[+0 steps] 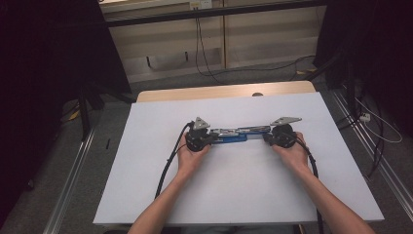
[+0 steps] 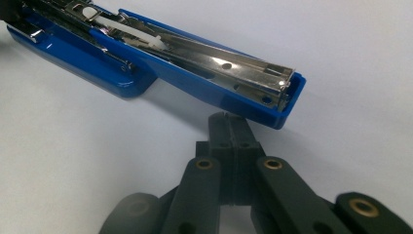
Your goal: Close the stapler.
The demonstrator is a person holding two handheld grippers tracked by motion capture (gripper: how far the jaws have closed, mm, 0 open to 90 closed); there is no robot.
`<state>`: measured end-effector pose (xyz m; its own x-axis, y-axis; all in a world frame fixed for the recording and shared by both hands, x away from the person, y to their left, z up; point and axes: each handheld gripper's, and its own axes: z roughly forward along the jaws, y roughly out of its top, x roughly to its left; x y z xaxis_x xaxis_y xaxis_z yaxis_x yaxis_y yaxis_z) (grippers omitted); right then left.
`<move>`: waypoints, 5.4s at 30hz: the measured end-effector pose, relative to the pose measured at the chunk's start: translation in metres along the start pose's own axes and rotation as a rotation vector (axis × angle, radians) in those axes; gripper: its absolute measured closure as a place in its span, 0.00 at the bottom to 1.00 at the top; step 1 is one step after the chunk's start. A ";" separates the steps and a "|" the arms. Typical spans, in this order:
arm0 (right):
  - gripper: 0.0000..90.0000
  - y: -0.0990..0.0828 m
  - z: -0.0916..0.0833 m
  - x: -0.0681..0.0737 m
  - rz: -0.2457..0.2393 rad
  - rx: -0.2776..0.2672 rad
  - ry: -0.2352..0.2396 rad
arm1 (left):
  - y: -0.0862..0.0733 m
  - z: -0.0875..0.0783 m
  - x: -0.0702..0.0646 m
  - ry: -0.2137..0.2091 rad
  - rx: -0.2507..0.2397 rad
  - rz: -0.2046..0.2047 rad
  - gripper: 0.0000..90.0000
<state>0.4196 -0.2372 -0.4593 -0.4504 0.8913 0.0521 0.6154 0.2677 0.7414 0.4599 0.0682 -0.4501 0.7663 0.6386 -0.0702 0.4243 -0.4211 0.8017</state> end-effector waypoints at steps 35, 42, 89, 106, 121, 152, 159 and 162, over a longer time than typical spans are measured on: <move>1.00 0.003 0.003 0.003 -0.030 -0.076 -0.009 | -0.002 0.000 0.001 0.007 -0.010 0.006 1.00; 1.00 0.003 0.004 0.003 -0.032 -0.081 -0.006 | -0.002 -0.001 0.001 0.006 -0.012 0.011 1.00; 0.90 0.004 -0.013 0.008 -0.005 -0.212 0.079 | -0.015 -0.033 -0.002 0.039 -0.072 -0.040 0.60; 0.19 0.007 -0.019 0.018 0.003 -0.226 0.118 | -0.027 -0.059 -0.002 0.086 -0.092 -0.041 0.06; 0.05 0.009 -0.028 0.035 0.021 -0.307 0.124 | -0.037 -0.086 -0.010 0.088 -0.128 -0.029 0.06; 0.03 -0.024 -0.066 0.041 0.054 -0.378 -0.025 | -0.064 -0.148 -0.005 0.172 -0.180 -0.023 0.06; 0.03 -0.036 -0.079 0.040 0.051 -0.380 -0.046 | -0.074 -0.164 -0.004 0.177 -0.197 -0.049 0.05; 0.03 -0.040 -0.084 0.038 0.052 -0.381 -0.059 | -0.077 -0.169 -0.001 0.202 -0.202 -0.066 0.05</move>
<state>0.3236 -0.2444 -0.4311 -0.3801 0.9226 0.0660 0.3468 0.0760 0.9348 0.3448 0.2087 -0.4110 0.6200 0.7843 -0.0223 0.3499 -0.2510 0.9025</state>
